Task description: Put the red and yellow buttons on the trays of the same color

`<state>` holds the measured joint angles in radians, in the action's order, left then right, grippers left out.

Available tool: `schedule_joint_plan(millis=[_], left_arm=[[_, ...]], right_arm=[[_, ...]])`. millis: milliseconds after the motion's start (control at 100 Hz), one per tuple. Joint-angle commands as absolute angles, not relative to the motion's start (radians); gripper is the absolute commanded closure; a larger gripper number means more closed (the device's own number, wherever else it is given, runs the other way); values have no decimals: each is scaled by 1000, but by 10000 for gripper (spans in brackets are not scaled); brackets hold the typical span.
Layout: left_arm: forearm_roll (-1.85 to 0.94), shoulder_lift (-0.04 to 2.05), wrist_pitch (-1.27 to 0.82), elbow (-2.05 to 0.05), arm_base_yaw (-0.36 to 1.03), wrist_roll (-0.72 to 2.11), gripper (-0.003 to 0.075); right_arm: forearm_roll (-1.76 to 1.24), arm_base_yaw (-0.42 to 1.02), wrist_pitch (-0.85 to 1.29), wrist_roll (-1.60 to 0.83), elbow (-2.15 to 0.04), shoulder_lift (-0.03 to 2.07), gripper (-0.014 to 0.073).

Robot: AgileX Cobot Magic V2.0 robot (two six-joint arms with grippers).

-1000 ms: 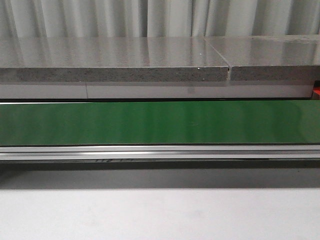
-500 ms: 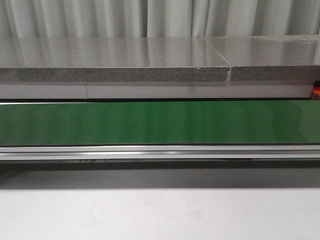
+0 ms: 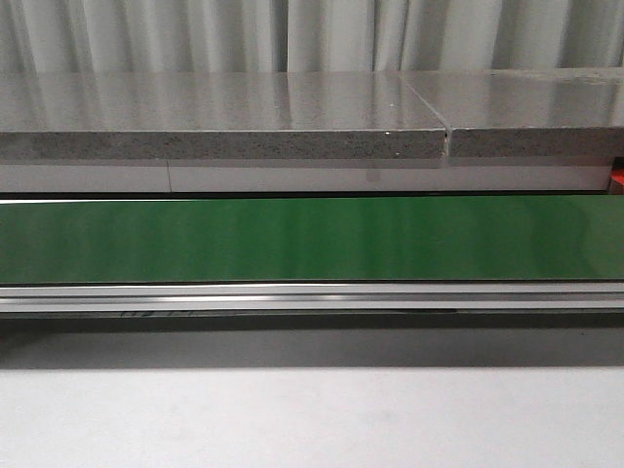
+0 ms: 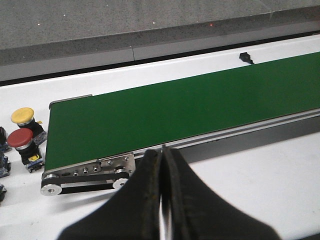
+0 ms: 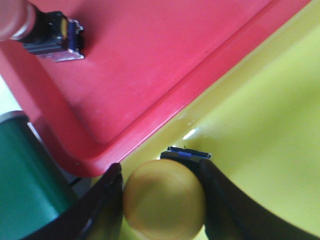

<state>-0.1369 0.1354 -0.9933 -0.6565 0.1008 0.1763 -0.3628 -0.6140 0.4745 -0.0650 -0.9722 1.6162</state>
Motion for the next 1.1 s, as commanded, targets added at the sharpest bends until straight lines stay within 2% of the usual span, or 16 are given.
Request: schedule_joint_plan(millis=[0, 130, 280, 350, 570, 620, 710, 970, 1090], left_arm=[[-158, 152, -926, -678, 107, 166, 741], [-158, 152, -926, -678, 107, 166, 741], [-158, 152, -926, -678, 107, 166, 741], [-158, 152, -926, -678, 107, 166, 741], [-158, 152, -926, -678, 107, 166, 741], [-158, 152, -926, -678, 107, 166, 741], [-158, 152, -926, -678, 107, 166, 741], [-158, 152, -926, -678, 107, 166, 741], [-158, 152, -926, -678, 107, 166, 741]], right_arm=[[-380, -620, 425, -69, -995, 1595, 410], [-385, -620, 431, -69, -995, 1603, 374], [-417, -620, 437, -70, -995, 1602, 113], [-417, -620, 437, -73, -995, 1602, 41], [-415, -616, 433, -117, -996, 1575, 36], [-415, -606, 433, -138, -996, 1556, 61], [-415, -568, 421, -183, -996, 1516, 168], [-406, -391, 439, -297, -996, 1398, 654], [-381, -277, 451, -304, -996, 1348, 659]])
